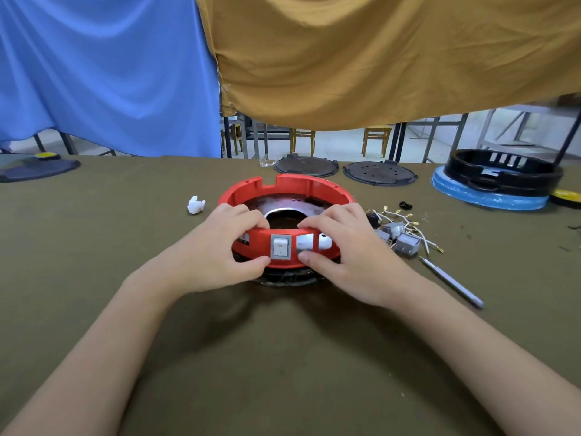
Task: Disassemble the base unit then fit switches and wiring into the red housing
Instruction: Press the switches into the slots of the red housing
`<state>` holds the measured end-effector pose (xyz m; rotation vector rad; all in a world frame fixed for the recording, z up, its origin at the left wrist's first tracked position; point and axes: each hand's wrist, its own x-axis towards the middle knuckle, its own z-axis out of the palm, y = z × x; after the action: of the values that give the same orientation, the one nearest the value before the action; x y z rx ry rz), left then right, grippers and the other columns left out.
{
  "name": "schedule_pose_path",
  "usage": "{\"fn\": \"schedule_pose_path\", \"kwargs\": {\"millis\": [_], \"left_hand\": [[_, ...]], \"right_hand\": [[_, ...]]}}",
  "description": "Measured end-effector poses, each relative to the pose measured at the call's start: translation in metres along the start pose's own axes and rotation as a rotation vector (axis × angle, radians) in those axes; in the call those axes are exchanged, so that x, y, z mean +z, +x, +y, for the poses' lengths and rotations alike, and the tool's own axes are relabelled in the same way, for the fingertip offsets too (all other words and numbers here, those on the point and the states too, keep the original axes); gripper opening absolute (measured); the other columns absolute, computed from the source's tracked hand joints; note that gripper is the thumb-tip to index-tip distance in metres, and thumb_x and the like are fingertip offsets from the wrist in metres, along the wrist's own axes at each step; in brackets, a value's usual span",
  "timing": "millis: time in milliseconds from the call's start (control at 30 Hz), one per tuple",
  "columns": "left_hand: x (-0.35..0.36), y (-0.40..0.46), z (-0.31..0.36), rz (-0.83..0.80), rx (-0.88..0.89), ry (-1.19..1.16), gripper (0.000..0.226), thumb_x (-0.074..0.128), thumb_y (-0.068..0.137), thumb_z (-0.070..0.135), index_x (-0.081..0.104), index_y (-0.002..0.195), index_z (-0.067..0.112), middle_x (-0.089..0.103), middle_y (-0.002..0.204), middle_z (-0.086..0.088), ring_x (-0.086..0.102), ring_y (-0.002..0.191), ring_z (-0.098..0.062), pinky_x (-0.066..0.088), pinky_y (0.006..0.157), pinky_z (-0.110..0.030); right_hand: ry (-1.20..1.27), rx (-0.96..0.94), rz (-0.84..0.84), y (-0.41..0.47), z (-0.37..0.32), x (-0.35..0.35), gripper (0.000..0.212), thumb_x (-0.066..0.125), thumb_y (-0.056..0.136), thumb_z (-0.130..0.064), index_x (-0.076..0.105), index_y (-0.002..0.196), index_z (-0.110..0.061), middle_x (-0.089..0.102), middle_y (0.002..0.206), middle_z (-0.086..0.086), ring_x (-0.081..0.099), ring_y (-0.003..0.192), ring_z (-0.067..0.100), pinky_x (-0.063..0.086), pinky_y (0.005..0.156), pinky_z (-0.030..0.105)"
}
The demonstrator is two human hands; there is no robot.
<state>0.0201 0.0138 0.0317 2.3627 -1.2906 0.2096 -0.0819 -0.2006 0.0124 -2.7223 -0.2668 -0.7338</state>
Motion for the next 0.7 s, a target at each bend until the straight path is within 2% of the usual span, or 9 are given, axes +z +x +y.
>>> {"fn": "schedule_pose_path", "kwargs": {"millis": [100, 267, 467, 700], "left_hand": [[0.002, 0.0, -0.001, 0.0, 0.009, -0.016, 0.021, 0.07, 0.085, 0.032, 0.059, 0.103, 0.028, 0.058, 0.1, 0.009, 0.044, 0.103, -0.013, 0.039, 0.088, -0.026], [0.003, -0.001, -0.002, 0.001, 0.02, -0.017, 0.021, 0.068, 0.085, 0.039, 0.059, 0.102, 0.031, 0.057, 0.098, 0.011, 0.044, 0.101, -0.01, 0.04, 0.088, -0.025], [0.003, 0.0, -0.001, 0.016, 0.026, -0.006, 0.021, 0.07, 0.085, 0.039, 0.06, 0.101, 0.031, 0.058, 0.098, 0.01, 0.047, 0.101, -0.011, 0.042, 0.089, -0.03], [0.002, 0.0, 0.003, 0.019, 0.016, -0.007, 0.021, 0.07, 0.085, 0.039, 0.061, 0.1, 0.028, 0.058, 0.096, 0.008, 0.049, 0.1, -0.014, 0.044, 0.09, -0.038]], "right_hand": [[-0.02, 0.013, 0.016, 0.0, 0.001, 0.001, 0.04, 0.062, 0.09, -0.046, 0.057, 0.124, -0.025, 0.049, 0.11, -0.012, 0.031, 0.112, 0.005, 0.025, 0.09, 0.017], [-0.036, 0.027, 0.01, 0.0, -0.001, 0.003, 0.041, 0.061, 0.088, -0.053, 0.056, 0.118, -0.026, 0.049, 0.107, -0.012, 0.034, 0.108, 0.007, 0.031, 0.088, 0.02], [-0.029, 0.05, -0.001, 0.0, -0.003, 0.002, 0.039, 0.061, 0.087, -0.052, 0.056, 0.115, -0.025, 0.049, 0.106, -0.01, 0.034, 0.109, 0.009, 0.036, 0.091, 0.024], [-0.042, 0.08, -0.009, 0.0, -0.011, 0.001, 0.037, 0.059, 0.086, -0.05, 0.055, 0.111, -0.023, 0.048, 0.105, -0.007, 0.036, 0.106, 0.011, 0.043, 0.091, 0.035]]}}
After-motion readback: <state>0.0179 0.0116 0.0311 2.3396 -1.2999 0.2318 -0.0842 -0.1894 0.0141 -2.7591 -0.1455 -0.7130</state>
